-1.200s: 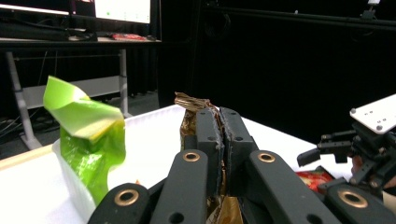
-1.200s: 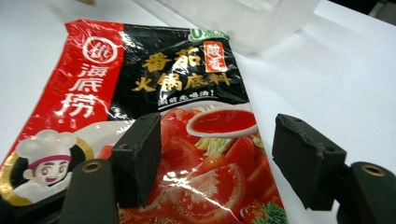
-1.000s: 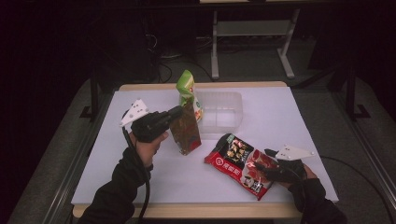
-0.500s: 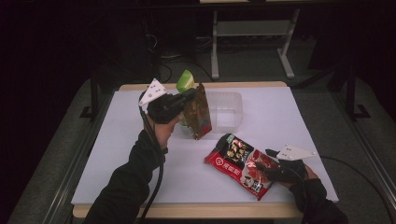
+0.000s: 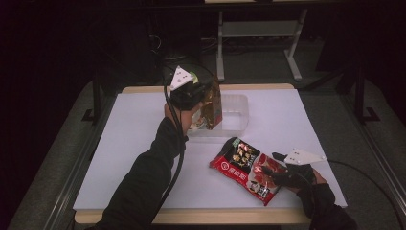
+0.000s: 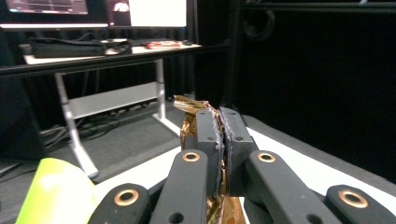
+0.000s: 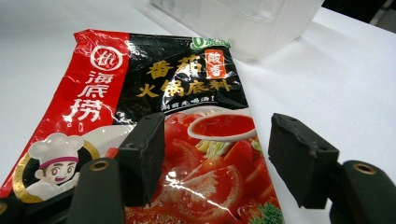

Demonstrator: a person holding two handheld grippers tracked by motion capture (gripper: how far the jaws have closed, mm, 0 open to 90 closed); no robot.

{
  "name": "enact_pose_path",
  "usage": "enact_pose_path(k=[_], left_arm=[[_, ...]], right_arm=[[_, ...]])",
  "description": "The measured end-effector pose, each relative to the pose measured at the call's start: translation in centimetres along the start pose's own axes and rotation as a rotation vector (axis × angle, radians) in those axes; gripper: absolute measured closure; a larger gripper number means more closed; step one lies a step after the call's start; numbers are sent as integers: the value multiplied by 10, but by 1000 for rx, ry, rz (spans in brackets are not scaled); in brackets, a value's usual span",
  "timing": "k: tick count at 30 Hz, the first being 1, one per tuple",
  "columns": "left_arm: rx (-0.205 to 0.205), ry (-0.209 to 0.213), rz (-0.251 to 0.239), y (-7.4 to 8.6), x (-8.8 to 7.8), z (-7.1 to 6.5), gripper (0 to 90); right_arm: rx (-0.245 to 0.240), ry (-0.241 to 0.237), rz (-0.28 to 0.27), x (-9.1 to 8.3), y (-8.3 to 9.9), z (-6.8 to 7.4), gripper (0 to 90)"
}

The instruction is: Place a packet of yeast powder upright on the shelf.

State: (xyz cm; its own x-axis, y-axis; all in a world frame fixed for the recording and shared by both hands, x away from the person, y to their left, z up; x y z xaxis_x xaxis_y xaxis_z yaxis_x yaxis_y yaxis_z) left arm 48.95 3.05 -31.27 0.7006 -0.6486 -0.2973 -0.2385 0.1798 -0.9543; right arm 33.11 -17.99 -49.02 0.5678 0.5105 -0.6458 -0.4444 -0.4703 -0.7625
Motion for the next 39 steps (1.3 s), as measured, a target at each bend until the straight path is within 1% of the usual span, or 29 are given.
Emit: enact_pose_path(k=[1,2,3,4,5,6,7,9,13,14,15,17,19,20,22,23,25,27,30,31,33,35,36,37,39], left_arm=[[9,-11,11,1,4,1,875],[20,-32,15,1,8,3,875],[23,-46,19,2,11,5,875],[17,-48,26,3,14,8,875],[11,-63,28,4,17,10,874],[13,-77,30,4,20,13,875],[10,-75,30,5,22,14,874],[19,-101,34,7,28,17,873],[-9,-105,27,10,38,19,873],[-10,-112,24,12,40,19,872],[-14,-108,17,13,42,18,872],[-37,-108,14,17,47,18,872],[-28,-118,18,23,51,19,872],[-38,-108,25,26,53,18,871],[-37,-113,32,33,55,19,871],[-42,-99,33,35,56,18,870],[-30,-100,41,40,57,17,868],[-36,-85,41,43,56,15,866],[-18,-68,50,48,55,12,865],[-12,-71,51,49,54,12,864],[-16,-52,49,50,53,10,862],[-5,-58,56,51,51,11,859],[-4,-48,58,51,50,11,856],[-2,-55,61,52,49,13,853],[2,-57,64,53,46,14,847]], right_arm=[[0,0,0,0,0,0,357],[-1,1,2,0,0,0,358],[-3,1,2,0,0,0,360],[-1,1,1,0,0,0,360],[0,1,1,0,0,0,360],[0,1,1,0,0,0,361],[0,0,1,0,0,0,361],[-1,-2,2,1,0,1,363],[-2,-4,4,1,1,1,365],[-3,-3,4,1,1,1,366],[0,-4,4,1,1,1,365],[-2,-4,4,2,1,1,367],[-1,-2,6,2,2,0,370],[0,-3,6,2,2,0,372],[2,-2,5,1,2,0,373],[2,-2,4,1,2,0,373],[2,0,5,1,2,-1,373],[4,4,5,1,2,-2,375],[0,7,4,1,2,-2,377],[2,7,3,1,2,-2,377],[7,9,5,0,3,-3,377],[6,19,4,0,3,-4,377],[5,26,4,0,3,-5,377],[4,31,5,0,3,-5,377],[5,30,4,0,3,-5,377]])
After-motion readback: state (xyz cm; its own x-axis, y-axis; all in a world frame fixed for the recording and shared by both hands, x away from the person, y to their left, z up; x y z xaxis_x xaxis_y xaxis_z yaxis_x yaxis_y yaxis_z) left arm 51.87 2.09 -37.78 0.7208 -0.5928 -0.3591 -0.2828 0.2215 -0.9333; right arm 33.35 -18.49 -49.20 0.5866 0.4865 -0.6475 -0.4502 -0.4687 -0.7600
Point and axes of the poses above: each handheld gripper's, and its own axes: x roughly forward along the jaws, y roughly out of its underside, z roughly to its left, the point moved 10 cm from there along x, roughly forward along the jaws, and after that the axes turned 8 degrees about z, right-handed, at the moved point
